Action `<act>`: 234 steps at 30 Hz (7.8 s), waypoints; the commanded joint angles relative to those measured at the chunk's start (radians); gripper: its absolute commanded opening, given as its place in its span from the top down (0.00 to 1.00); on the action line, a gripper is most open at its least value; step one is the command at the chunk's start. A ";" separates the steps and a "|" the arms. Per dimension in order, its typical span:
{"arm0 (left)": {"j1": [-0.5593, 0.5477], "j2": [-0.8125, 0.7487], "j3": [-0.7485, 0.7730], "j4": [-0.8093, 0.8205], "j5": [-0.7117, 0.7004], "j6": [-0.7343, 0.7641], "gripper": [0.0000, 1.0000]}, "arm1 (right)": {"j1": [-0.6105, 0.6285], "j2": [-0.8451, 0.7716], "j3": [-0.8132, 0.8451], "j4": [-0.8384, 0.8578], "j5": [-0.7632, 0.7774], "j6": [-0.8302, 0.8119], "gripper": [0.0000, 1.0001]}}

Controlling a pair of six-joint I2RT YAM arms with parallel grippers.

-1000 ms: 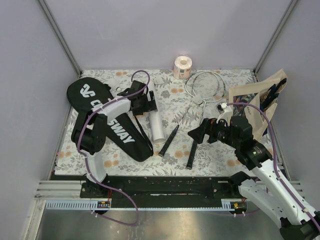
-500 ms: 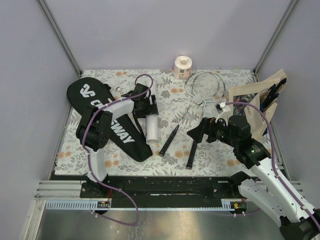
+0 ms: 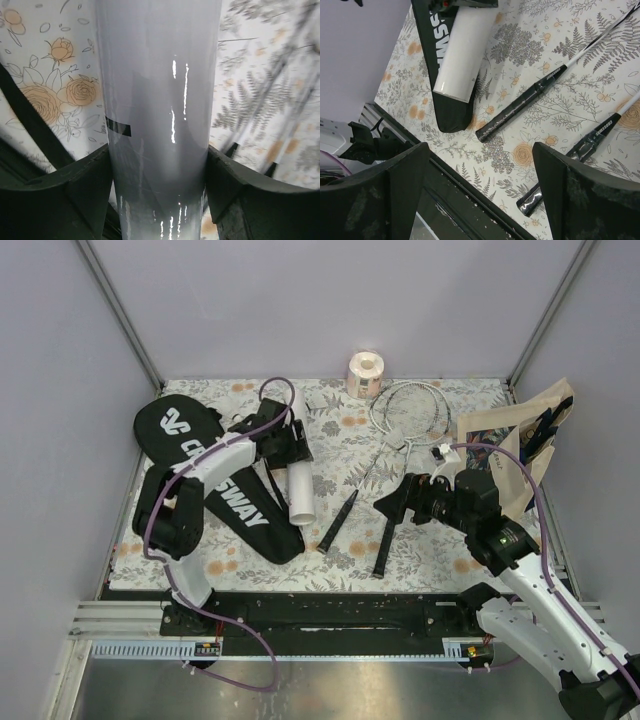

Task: Pack up the badminton gear
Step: Open the lid of the shuttle tube, then place the lid at the center of the board, then pick up the shuttlecock at the center of the board, then place the shuttlecock at the shuttle tube.

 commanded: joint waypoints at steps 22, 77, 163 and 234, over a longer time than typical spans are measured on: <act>0.116 -0.842 -0.568 0.192 -0.049 -0.919 0.36 | 0.424 0.319 -0.086 0.842 0.260 -0.118 0.30; 0.212 -1.117 -0.473 -0.271 -0.453 -0.828 0.38 | 0.305 0.569 0.002 0.132 0.782 0.170 1.00; 0.234 -1.045 -0.418 -0.375 -0.344 -0.863 0.33 | -0.231 1.031 0.757 -0.034 0.394 -0.037 1.00; 0.265 -0.882 -0.513 -0.173 0.319 -1.084 0.36 | 0.472 0.397 -0.121 1.265 0.217 -0.319 0.34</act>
